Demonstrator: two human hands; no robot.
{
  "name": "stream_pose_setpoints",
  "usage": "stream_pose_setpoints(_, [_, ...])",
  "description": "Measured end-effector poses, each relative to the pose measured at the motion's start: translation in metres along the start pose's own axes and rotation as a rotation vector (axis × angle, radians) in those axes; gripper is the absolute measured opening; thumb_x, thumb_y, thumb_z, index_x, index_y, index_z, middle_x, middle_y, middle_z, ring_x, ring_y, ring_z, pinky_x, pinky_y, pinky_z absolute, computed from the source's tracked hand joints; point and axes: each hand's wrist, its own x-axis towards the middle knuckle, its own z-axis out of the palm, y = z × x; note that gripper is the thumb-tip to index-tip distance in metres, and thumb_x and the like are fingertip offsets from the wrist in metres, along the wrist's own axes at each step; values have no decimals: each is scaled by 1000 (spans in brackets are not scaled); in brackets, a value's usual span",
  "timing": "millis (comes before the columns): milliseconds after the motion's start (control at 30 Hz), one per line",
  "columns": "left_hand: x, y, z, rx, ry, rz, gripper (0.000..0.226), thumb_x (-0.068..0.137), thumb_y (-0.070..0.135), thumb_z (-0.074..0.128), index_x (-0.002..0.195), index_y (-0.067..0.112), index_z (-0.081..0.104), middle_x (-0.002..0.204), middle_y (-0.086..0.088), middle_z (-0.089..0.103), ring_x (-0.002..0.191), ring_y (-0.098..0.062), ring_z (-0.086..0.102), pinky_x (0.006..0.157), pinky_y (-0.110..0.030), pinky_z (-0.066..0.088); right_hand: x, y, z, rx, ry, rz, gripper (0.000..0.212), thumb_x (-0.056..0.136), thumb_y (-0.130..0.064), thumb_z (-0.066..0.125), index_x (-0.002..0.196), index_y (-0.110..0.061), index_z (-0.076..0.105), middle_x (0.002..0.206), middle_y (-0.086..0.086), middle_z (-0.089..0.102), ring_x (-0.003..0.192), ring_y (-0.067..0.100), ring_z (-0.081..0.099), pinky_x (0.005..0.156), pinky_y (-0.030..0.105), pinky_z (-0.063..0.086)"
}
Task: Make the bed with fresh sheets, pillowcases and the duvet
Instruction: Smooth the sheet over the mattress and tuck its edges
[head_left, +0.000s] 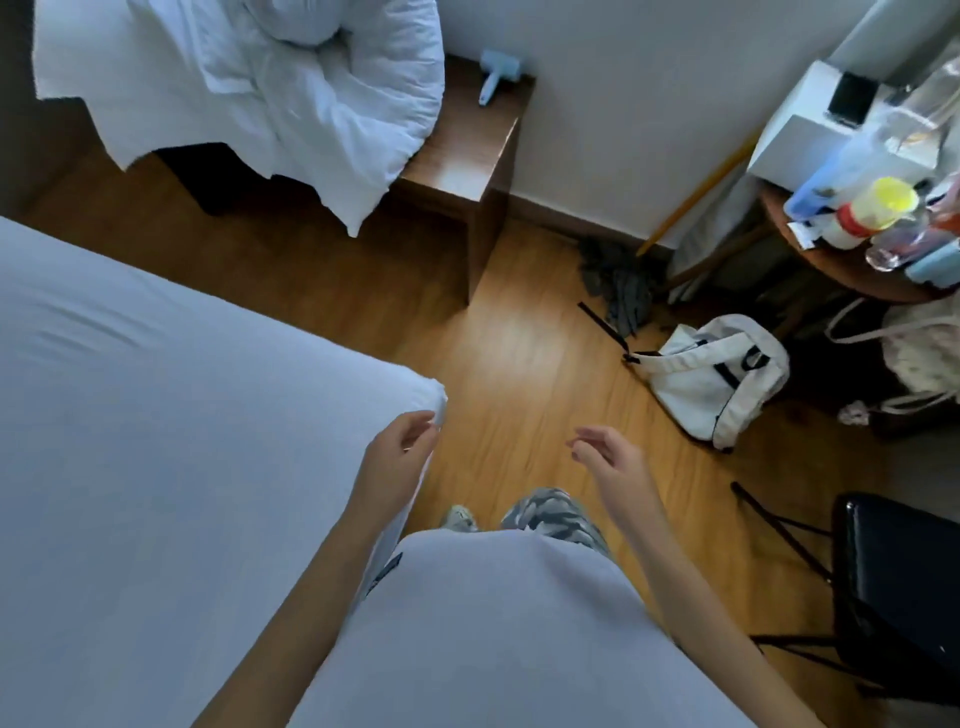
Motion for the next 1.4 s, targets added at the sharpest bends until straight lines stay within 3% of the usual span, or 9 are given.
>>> stream_pose_setpoints(133, [69,21,-4,-37,84,-101,27,98,26,52,122,20,61,119,4,63,111,-12,57,98,-29,48,98,-41,3,-83,-134,-3,19,96,-20,54,114,-22,59,108,-8,65,103,6,60,85,20,48])
stream_pose_setpoints(267, [133,19,8,-92,149,-279,23,98,24,52,119,24,61,119,6,63,113,-11,57,96,-25,45,206,-65,13,-136,-301,-44,16,93,-12,58,104,-24,62,103,-7,67,101,10,62,86,24,51])
stream_pose_setpoints(400, [201,46,15,-176,345,-425,24,98,24,51,119,23,61,117,7,62,113,-11,56,89,-19,43,320,-108,17,-248,-442,-71,17,93,-14,57,109,-17,64,102,-5,67,100,11,63,93,34,51])
stream_pose_setpoints(533, [260,101,12,-295,553,-464,27,98,25,51,123,21,59,118,7,61,108,-6,54,76,-4,37,409,-181,37,-388,-672,-144,14,95,-19,54,105,-26,61,105,-6,67,101,10,62,91,29,51])
stream_pose_setpoints(767, [327,140,-21,-422,789,-522,29,98,30,50,126,24,57,121,7,61,113,-7,55,81,-10,39,505,-292,115,-442,-941,-265,18,95,-21,55,112,-20,62,104,-6,68,98,7,63,86,24,49])
stream_pose_setpoints(1000, [365,92,-72,-590,952,-669,20,96,18,55,116,22,60,119,2,64,112,-10,58,78,-3,38,544,-312,225,-599,-1063,-166,14,95,-19,54,106,-23,62,105,-1,68,99,14,65,89,30,52])
stream_pose_setpoints(1100, [386,57,-118,-649,1007,-708,20,96,17,55,115,21,61,119,-1,64,111,-11,58,76,-6,39,550,-329,297,-678,-1113,-168,15,96,-20,53,108,-20,62,107,0,68,98,14,65,86,25,50])
stream_pose_setpoints(1233, [406,18,-218,-645,1077,-734,28,96,19,54,123,15,61,121,-2,64,111,-12,58,85,-20,39,542,-386,419,-763,-1186,-285,14,98,-25,49,108,-25,59,110,-5,65,98,7,62,83,18,49])
stream_pose_setpoints(1400, [407,-12,-345,-720,1282,-687,27,98,23,53,123,17,60,121,0,64,114,-12,58,88,-18,39,517,-461,571,-831,-1326,-519,20,98,-27,49,115,-20,59,109,-6,65,97,5,62,76,12,47])
